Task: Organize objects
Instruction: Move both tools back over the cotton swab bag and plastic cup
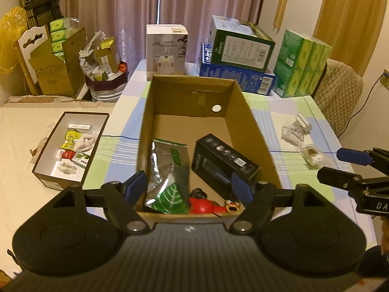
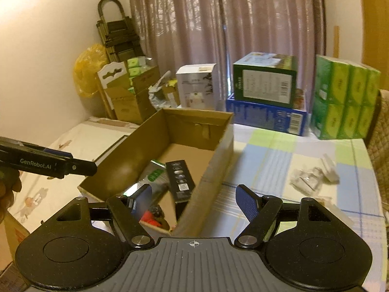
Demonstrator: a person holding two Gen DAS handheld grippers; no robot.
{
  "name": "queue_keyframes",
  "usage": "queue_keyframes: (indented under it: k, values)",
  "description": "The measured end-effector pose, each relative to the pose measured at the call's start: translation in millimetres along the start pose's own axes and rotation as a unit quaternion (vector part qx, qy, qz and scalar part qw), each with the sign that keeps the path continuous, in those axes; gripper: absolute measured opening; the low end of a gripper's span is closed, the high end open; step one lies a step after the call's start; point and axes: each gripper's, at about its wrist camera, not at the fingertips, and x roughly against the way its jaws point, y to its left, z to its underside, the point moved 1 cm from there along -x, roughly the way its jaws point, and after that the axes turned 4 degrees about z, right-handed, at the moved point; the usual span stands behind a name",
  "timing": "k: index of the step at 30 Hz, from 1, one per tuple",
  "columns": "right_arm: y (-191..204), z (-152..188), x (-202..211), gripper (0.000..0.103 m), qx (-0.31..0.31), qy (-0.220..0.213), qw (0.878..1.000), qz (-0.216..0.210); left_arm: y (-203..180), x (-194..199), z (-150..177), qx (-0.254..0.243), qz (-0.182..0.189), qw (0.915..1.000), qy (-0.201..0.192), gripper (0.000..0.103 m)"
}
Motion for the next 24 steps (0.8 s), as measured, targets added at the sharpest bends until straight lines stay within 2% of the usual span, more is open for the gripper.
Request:
queue_keyframes:
  k: [7,10,16,24]
  values:
    - [-18.7,10.9,36.8,0.073,-0.026,-0.009,0.999,0.018,-29.9,13.1,11.4,-0.006,0.012,0.9999,-0.002,0.086]
    - [-27.7,18.7,49.2,0.073,-0.037,-0.009,0.999,0.028,-42.5,17.2,15.1,-0.008,0.015,0.9998,-0.005,0.094]
    - [-53.5,36.5,74.3,0.073,-0.067,-0.009,0.996,0.054,-68.6,24.5,20.5,-0.014,0.028,0.9994,-0.015,0.102]
    - [-92.7,65.1,104.7,0.074,-0.118,-0.005,0.988,0.096,-102.9,29.3,24.2,-0.03,0.053,0.9978,-0.026,0.102]
